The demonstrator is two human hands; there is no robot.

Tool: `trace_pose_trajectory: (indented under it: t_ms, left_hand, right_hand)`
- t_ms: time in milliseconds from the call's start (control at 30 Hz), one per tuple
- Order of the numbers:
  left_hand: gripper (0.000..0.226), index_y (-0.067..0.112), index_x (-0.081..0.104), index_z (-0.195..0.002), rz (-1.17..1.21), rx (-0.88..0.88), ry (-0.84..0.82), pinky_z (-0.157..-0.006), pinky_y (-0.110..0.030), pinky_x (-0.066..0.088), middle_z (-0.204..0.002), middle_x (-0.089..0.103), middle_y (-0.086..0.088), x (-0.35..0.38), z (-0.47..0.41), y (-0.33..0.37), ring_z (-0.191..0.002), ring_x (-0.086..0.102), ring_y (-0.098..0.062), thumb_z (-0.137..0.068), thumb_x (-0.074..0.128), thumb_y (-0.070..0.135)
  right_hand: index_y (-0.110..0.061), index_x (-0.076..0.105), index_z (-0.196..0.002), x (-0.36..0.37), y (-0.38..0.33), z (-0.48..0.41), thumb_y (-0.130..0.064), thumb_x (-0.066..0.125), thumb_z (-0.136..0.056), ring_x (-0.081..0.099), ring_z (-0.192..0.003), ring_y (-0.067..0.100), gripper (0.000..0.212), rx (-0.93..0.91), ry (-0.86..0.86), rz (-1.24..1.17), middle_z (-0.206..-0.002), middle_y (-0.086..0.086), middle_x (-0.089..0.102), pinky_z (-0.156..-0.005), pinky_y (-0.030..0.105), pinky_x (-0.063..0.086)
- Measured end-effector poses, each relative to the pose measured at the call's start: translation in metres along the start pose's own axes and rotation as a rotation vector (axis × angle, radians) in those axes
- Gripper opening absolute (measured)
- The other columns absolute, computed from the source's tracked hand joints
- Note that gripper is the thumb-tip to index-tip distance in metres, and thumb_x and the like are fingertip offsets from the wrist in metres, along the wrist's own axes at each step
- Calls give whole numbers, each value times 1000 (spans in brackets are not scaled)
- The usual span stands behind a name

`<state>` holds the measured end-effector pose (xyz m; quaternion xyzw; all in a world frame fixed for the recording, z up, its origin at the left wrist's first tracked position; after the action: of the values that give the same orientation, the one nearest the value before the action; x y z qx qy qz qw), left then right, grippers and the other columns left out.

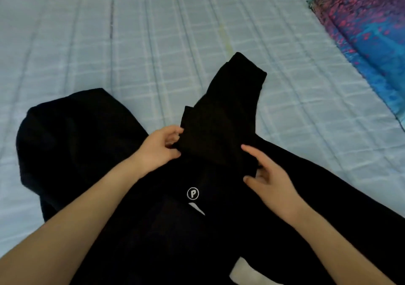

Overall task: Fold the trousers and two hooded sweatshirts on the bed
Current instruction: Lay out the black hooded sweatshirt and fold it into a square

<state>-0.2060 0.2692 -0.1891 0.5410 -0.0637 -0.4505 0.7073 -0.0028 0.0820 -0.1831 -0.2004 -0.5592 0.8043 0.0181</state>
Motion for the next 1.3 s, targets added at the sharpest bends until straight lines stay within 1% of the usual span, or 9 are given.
trace_pose_trajectory:
  t_ms: [67, 167, 333, 467, 600, 867, 1033, 1167, 1300]
  left_hand:
    - [59, 27, 58, -120, -60, -4, -3, -101, -24, 42, -114, 66, -7, 1, 4, -1, -114, 60, -19, -74, 71, -7]
    - [60, 33, 51, -130, 84, 0, 36, -90, -20, 47, -112, 67, -5, -4, -5, 23, -101, 65, -14, -78, 77, 15]
    - [45, 33, 51, -132, 106, 89, 122, -78, -16, 51, -97, 68, -3, 6, -13, 51, -82, 65, -4, -91, 67, 19]
    - [55, 40, 58, -122, 303, 241, 197, -89, -35, 57, -96, 68, -25, -9, 20, 67, -88, 68, -33, -85, 65, -1]
    - [70, 37, 56, -121, 106, 49, 42, -66, -21, 54, -71, 72, -2, -12, 52, 42, -67, 67, -18, -77, 53, -17]
    - [54, 35, 43, -140, -88, -27, 56, -77, -15, 44, -113, 65, -1, 9, -7, 52, -96, 62, -12, -91, 64, 30]
    - [61, 46, 53, -130, 125, 120, 93, -91, -33, 56, -121, 64, -2, -5, 27, 62, -97, 67, -26, -85, 70, 8]
    - [79, 49, 43, -136, 200, 45, -233, -94, -37, 52, -103, 74, -10, -25, 91, 51, -98, 71, -25, -84, 66, -6]
    - [69, 43, 40, -139, -137, -144, -221, -103, -29, 44, -101, 74, 15, -22, 100, 32, -97, 68, -2, -79, 73, 34]
  right_hand:
    - [-52, 53, -135, 10, 8, 3, 4, 65, -89, 64, -112, 10, 73, -5, 18, 23, -128, -3, 64, -99, 29, 52]
    - [-49, 53, -136, 6, -7, -13, -7, 68, -91, 54, -126, 1, 63, -79, 139, -35, -135, -15, 57, -104, 19, 43]
    - [-44, 61, -128, -2, -22, -41, -17, 70, -90, 65, -116, 16, 48, 63, 269, -204, -124, 4, 67, -100, 38, 53]
    - [-32, 68, -117, -19, -53, -14, 0, 67, -88, 70, -96, 14, 42, -91, 361, -290, -103, 3, 72, -84, 26, 55]
    - [-32, 62, -117, -13, -45, 30, -9, 64, -93, 57, -59, 13, 34, -35, 125, -65, -61, 2, 58, -63, 22, 48]
    - [-42, 51, -138, 4, -17, -24, -23, 68, -93, 67, -98, 22, 51, 143, 166, -94, -116, 9, 63, -84, 36, 59]
    - [-34, 69, -117, -3, -52, 7, -5, 68, -90, 58, -68, 6, 40, 0, 197, -151, -72, -10, 61, -67, 18, 50]
    - [-44, 51, -136, 1, -62, 75, -4, 62, -92, 64, -61, 21, 61, 23, 19, -329, -63, 9, 60, -63, 29, 57]
    - [-57, 28, -146, 18, -22, 82, -23, 62, -96, 73, -77, 27, 69, 233, 39, -203, -86, 9, 70, -64, 37, 61]
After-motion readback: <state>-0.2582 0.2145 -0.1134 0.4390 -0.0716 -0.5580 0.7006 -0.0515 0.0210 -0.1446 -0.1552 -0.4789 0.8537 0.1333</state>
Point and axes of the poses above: each hand's wrist, its own z-axis away from the middle knuckle, its own x-axis out of the palm, y = z × x, the point moved 3 cm from there along -z, towards the middle knuckle
